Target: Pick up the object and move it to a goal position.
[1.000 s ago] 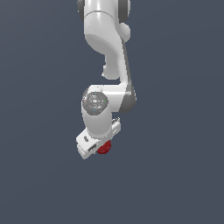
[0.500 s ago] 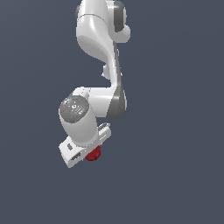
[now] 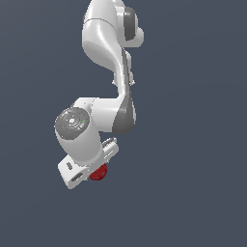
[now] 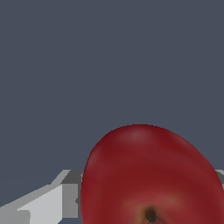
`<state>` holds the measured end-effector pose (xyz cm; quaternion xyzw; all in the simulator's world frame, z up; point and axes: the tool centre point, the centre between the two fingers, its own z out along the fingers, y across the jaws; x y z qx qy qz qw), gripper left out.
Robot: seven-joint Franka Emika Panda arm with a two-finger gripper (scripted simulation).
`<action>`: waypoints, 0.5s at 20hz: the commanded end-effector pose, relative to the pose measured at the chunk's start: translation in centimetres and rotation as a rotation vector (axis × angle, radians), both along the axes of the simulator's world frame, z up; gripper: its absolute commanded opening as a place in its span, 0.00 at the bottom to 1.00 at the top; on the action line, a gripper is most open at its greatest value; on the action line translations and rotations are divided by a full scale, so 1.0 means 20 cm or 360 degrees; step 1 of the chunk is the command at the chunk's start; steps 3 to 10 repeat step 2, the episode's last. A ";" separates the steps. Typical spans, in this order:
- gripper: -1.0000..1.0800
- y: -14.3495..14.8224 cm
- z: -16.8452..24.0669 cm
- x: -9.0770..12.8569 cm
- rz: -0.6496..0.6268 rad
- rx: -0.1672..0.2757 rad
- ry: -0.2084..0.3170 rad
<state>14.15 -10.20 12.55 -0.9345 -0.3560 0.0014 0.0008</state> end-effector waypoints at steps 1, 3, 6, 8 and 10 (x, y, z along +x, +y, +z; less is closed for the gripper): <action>0.00 0.00 0.01 0.01 0.0001 -0.0001 -0.0005; 0.00 -0.01 0.01 0.01 0.0001 -0.0001 -0.0005; 0.00 -0.01 0.01 0.01 0.0001 -0.0001 -0.0005; 0.00 -0.01 0.01 0.01 0.0001 -0.0001 -0.0005; 0.00 -0.01 0.01 0.01 0.0001 -0.0001 -0.0005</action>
